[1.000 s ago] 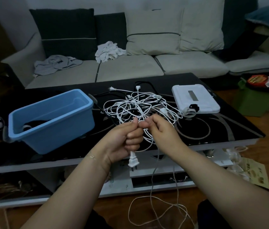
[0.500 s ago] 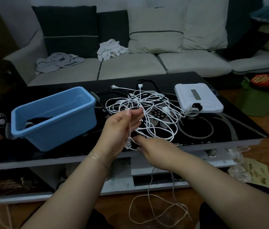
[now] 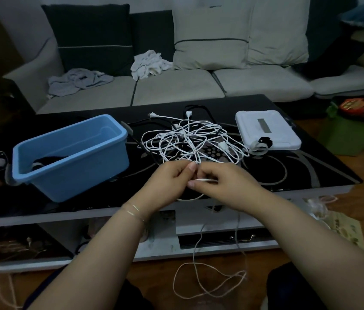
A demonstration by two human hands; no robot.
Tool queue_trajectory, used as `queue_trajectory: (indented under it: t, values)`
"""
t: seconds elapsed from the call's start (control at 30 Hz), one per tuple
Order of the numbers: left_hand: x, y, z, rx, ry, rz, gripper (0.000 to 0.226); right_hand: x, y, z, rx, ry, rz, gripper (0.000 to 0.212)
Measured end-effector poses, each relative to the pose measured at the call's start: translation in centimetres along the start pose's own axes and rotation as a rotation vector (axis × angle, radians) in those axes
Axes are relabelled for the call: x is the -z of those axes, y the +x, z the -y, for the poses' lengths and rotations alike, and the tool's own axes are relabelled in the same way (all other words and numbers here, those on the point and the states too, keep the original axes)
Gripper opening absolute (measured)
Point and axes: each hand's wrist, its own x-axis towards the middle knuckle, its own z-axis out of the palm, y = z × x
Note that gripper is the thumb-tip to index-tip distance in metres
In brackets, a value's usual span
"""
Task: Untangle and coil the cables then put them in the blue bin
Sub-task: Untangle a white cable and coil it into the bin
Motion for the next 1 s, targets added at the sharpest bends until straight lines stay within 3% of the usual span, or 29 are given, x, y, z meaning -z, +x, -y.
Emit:
queue_trajectory:
  t: [0.13, 0.3, 0.4, 0.6, 0.87, 1.0]
  values:
    - [0.0, 0.0, -0.6, 0.019, -0.140, 0.137, 0.040, 0.9, 0.2, -0.7, -0.055, -0.121, -0.125, 0.042]
    - [0.5, -0.1, -0.7, 0.054, -0.210, 0.246, 0.039, 1.1, 0.5, -1.5, 0.024, 0.216, -0.027, 0.018]
    - [0.7, -0.3, -0.7, 0.071, -0.315, 0.313, 0.034, 0.6, 0.5, -1.0, 0.093, 0.387, -0.019, 0.015]
    - [0.6, -0.4, -0.8, 0.119, -0.639, 0.396, 0.033, 0.2, 0.5, -0.1, -0.031, 0.694, 0.029, 0.015]
    - [1.9, -0.6, -0.7, 0.210, -0.682, 0.552, 0.037, -0.6, 0.7, -0.2, -0.051, 0.763, 0.036, 0.019]
    - [1.6, -0.5, -0.5, 0.231, -0.788, 0.506, 0.032, -0.8, 1.2, -0.1, -0.106, 0.768, -0.066, 0.017]
